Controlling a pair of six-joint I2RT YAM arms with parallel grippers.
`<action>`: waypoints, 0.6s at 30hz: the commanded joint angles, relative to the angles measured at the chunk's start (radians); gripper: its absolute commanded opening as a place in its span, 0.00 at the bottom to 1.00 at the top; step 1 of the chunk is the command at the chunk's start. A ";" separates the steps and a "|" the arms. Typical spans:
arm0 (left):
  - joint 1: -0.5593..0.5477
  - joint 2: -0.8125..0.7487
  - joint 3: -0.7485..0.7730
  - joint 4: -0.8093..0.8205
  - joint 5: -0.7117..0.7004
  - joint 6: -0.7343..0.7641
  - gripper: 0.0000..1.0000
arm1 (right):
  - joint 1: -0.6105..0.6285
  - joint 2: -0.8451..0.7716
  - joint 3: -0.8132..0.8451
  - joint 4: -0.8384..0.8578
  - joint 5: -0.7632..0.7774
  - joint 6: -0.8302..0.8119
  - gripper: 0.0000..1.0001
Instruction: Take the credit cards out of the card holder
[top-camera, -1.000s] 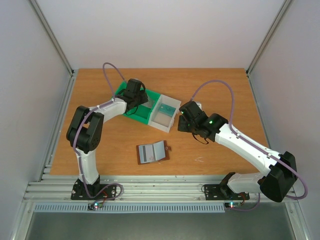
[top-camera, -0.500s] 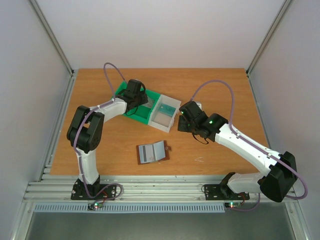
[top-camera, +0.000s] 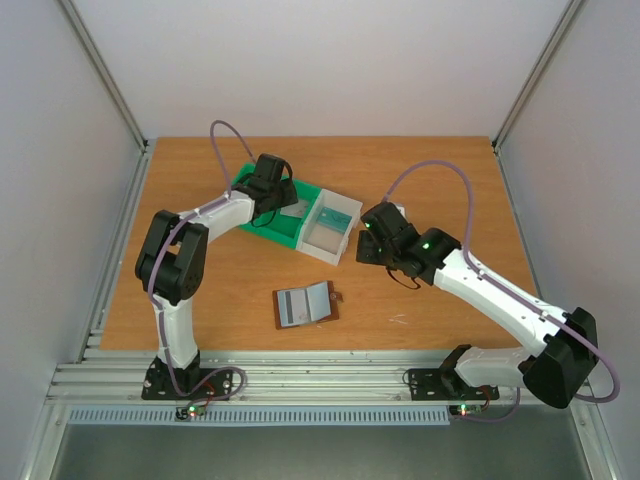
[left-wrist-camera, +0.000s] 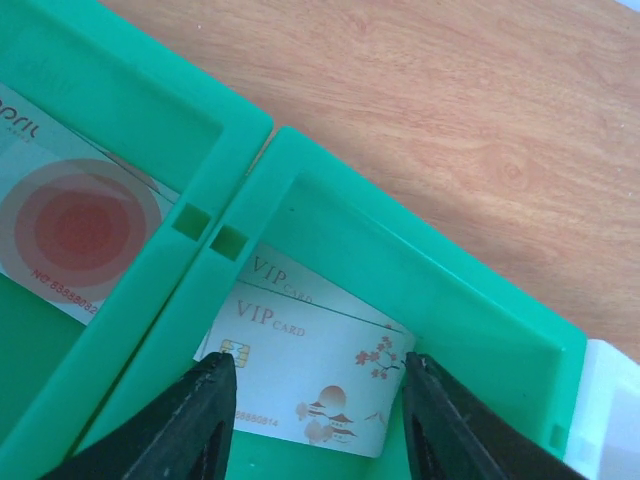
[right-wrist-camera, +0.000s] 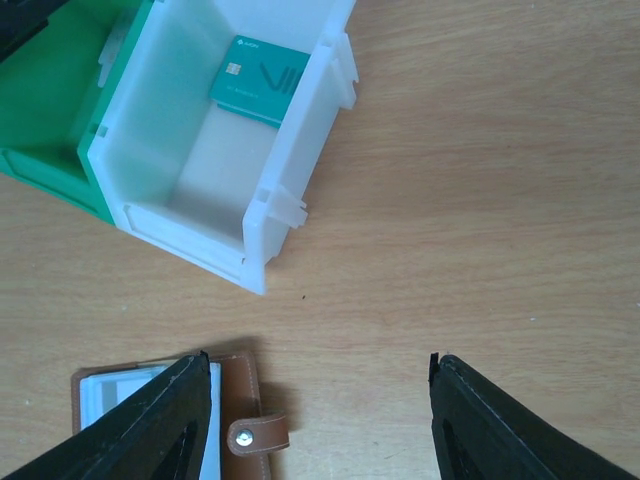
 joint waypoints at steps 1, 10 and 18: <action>-0.003 -0.039 0.040 -0.026 0.041 0.003 0.50 | 0.007 -0.039 0.032 -0.021 -0.011 0.001 0.61; -0.004 -0.181 0.068 -0.271 0.108 0.006 0.61 | 0.008 -0.087 -0.002 -0.022 -0.118 0.018 0.60; -0.002 -0.366 -0.059 -0.453 0.264 0.047 0.55 | 0.011 -0.102 -0.047 0.014 -0.230 0.044 0.54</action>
